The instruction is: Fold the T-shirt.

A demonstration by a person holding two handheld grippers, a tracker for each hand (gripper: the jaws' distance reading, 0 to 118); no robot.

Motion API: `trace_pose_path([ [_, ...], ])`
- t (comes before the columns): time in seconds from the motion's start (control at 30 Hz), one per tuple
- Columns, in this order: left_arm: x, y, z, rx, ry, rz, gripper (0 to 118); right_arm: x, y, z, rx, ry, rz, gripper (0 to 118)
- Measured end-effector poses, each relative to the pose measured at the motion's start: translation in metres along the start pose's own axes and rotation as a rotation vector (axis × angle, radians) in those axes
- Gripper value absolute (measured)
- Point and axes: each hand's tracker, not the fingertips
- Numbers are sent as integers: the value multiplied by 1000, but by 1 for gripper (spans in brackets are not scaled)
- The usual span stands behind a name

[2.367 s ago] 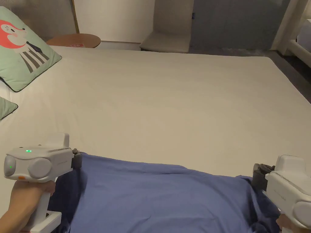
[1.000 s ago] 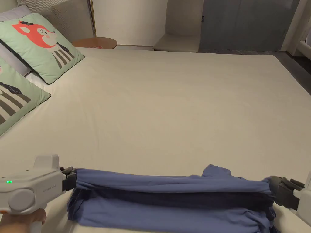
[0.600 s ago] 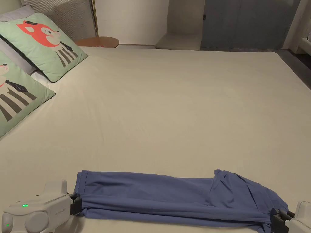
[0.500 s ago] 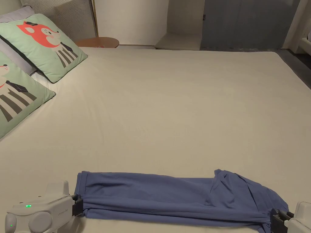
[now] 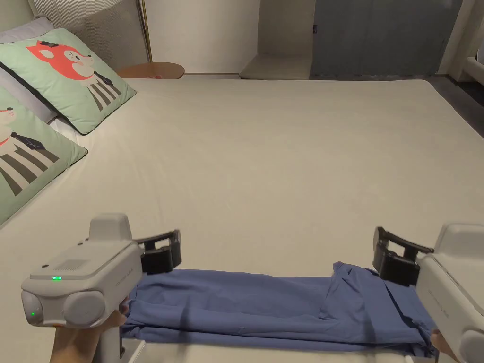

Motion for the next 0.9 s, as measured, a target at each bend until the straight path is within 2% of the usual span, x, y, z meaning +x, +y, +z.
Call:
trace_pose_path([
  [0.2,42,38,26,321,-1,-79,109,-26,27,3,198,-61,73,103],
  [0.3,54,39,27,382,22,-136,107,-33,32,2,225,-73,77,102],
  [0.33,57,38,27,395,36,-144,103,-35,33,1,232,-73,80,98],
  [0.37,59,37,26,391,33,-146,93,-36,39,7,240,-77,79,90],
  [0.4,60,35,25,398,32,-155,74,-37,39,7,247,-79,79,76],
  [0.47,63,31,23,402,33,-161,8,-39,39,5,250,-80,75,35],
  [0.5,64,31,21,393,35,-163,1,-41,41,5,241,-78,75,16],
  [0.53,63,30,18,373,35,-163,0,-41,41,4,232,-74,68,1],
  [0.9,37,30,-1,248,14,-106,0,-45,36,-10,234,-70,87,1],
])
